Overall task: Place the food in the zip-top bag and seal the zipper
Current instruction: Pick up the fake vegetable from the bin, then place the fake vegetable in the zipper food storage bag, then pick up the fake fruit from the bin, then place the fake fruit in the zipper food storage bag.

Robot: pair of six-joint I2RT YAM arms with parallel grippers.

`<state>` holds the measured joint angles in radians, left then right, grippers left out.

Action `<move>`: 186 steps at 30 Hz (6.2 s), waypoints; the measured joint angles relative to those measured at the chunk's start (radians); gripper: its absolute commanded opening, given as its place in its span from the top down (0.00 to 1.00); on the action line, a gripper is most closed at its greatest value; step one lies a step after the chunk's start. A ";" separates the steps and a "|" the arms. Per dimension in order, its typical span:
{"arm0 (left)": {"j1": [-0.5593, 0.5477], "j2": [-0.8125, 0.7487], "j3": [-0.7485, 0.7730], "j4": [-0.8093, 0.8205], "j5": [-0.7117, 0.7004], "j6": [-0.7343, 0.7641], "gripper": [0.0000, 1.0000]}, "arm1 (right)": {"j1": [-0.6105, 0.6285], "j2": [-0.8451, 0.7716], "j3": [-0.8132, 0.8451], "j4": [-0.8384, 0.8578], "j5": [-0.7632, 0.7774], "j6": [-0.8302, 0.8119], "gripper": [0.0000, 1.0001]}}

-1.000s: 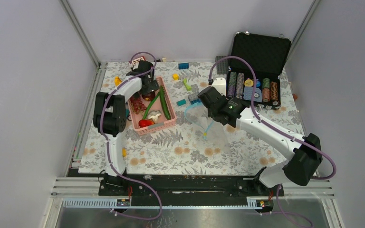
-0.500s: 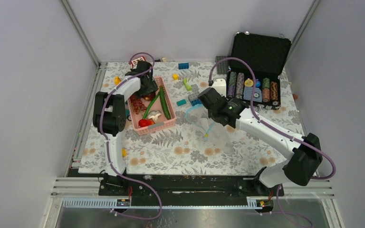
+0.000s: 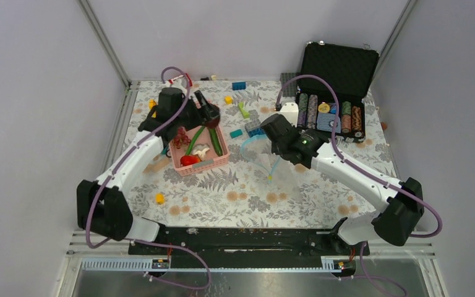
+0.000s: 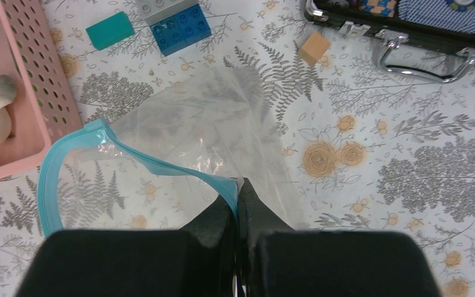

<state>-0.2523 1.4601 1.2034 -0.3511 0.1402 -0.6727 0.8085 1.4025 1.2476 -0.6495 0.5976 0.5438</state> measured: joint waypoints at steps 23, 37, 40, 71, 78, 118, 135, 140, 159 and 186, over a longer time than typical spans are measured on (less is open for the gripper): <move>-0.510 -0.111 -0.237 0.286 0.257 0.039 0.02 | -0.002 -0.088 -0.060 0.026 -0.094 0.159 1.00; -0.513 -0.163 -0.185 0.178 0.182 0.087 0.01 | -0.002 -0.125 -0.101 0.048 -0.117 0.172 1.00; -0.512 -0.192 -0.161 0.117 0.107 0.100 0.01 | -0.002 -0.134 -0.103 0.051 -0.117 0.171 1.00; -0.101 0.403 0.271 -0.288 -0.655 0.206 0.20 | -0.003 -0.171 -0.166 0.083 -0.087 0.138 1.00; -0.077 0.475 0.283 -0.323 -0.705 0.206 0.25 | -0.003 -0.171 -0.166 0.084 -0.081 0.133 1.00; 0.029 0.585 0.302 -0.275 -0.461 0.210 1.00 | -0.003 -0.177 -0.175 0.097 -0.063 0.097 0.99; 0.026 0.123 0.113 -0.153 -0.257 0.156 1.00 | -0.003 -0.202 -0.192 0.110 -0.059 0.097 1.00; 0.009 0.004 0.070 -0.123 -0.150 0.145 1.00 | -0.003 -0.202 -0.192 0.111 -0.059 0.097 1.00; -0.454 -0.276 -0.266 0.361 0.471 0.211 1.00 | -0.003 -0.219 -0.219 0.166 -0.106 0.111 1.00; -0.508 -0.083 -0.334 0.478 0.459 0.241 1.00 | -0.005 -0.327 -0.318 0.303 -0.268 0.247 1.00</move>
<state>-0.7601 1.3769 0.8692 0.1265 0.5995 -0.4313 0.8036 1.0752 0.9298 -0.3466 0.3298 0.7910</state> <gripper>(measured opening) 0.124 0.019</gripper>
